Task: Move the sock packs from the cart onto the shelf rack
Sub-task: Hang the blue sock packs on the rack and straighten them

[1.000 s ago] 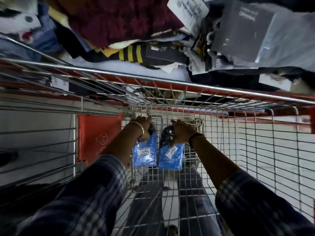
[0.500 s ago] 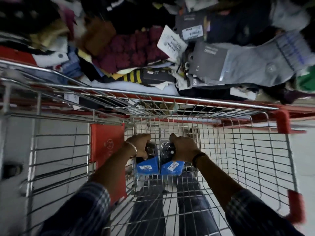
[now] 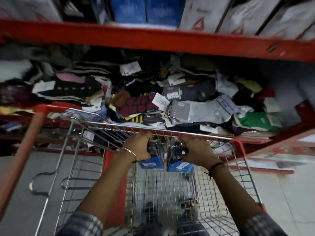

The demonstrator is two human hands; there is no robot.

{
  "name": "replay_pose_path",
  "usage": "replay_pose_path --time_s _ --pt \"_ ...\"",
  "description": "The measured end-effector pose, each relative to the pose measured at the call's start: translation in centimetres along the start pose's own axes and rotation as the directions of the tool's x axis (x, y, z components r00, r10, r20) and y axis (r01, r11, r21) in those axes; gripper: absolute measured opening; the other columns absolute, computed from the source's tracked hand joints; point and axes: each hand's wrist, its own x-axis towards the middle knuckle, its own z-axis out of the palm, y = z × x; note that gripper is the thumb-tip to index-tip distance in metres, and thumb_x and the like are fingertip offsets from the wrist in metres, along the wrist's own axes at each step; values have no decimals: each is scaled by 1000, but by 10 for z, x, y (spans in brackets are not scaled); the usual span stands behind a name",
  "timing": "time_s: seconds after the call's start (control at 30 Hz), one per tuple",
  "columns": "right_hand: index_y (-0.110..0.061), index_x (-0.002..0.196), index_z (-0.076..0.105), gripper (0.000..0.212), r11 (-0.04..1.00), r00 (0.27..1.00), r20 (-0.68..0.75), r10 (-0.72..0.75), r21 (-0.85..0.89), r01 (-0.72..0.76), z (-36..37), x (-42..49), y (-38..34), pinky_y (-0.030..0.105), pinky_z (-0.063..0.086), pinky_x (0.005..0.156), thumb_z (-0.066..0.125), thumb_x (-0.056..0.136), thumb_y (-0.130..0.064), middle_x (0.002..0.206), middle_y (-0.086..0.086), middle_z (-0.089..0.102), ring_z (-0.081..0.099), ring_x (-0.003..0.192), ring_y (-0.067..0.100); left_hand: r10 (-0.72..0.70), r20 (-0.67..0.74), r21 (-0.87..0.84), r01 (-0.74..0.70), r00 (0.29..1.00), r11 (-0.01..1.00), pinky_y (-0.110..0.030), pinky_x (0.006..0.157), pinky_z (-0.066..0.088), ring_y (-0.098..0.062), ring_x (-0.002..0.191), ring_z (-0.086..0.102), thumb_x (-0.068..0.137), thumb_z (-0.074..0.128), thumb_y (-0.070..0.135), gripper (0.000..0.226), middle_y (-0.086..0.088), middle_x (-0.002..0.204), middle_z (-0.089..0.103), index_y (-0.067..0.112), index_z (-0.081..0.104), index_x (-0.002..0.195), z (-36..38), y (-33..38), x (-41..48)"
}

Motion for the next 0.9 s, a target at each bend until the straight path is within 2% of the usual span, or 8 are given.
replay_pose_path --time_s 0.17,0.3,0.43,0.63,0.73,0.9 --pt "-28 117 48 59 1000 989 -146 -9 6 10 -80 -23 -10 36 50 83 72 63 -34 111 -1 65 61 102 27 51 -117 -22 -53 992 998 -30 61 45 -28 84 60 59 77 23 46 -7 96 61 16 54 98 -78 30 -25" --pt "-29 123 44 72 999 979 -203 -22 -30 16 -138 -40 -18 34 49 78 79 59 -35 115 0 64 61 104 28 72 -196 32 -67 978 997 -35 66 54 -27 84 63 56 77 26 46 -4 94 64 21 57 97 -134 48 -46" --pt "-30 126 43 79 997 964 -263 -41 -72 23 -192 -54 -28 34 47 78 81 57 -39 119 -1 63 59 109 25 109 -288 125 -76 952 989 -36 67 55 -26 82 64 55 77 29 48 -1 94 67 23 58 99 -193 68 -63" --pt "-30 122 42 77 996 927 -371 -53 -90 21 -248 -67 -40 33 46 74 83 59 -40 111 -3 62 59 100 23 210 -424 176 -148 881 973 -42 79 53 -25 94 60 61 81 23 66 -2 112 61 24 49 119 -272 84 -78" --pt "-31 128 40 83 996 901 -427 -72 -84 39 -268 -68 -47 34 46 79 83 58 -41 117 -4 62 58 104 23 260 -509 227 -163 821 960 -43 80 53 -27 96 60 62 82 22 66 -3 113 62 24 49 120 -308 87 -81" --pt "-29 126 38 81 991 870 -477 -123 -100 85 -298 -60 -61 35 47 75 84 60 -41 116 -3 63 59 100 23 304 -601 316 -130 739 940 -42 80 51 -31 100 59 65 81 23 65 -8 115 61 21 49 122 -361 87 -72"
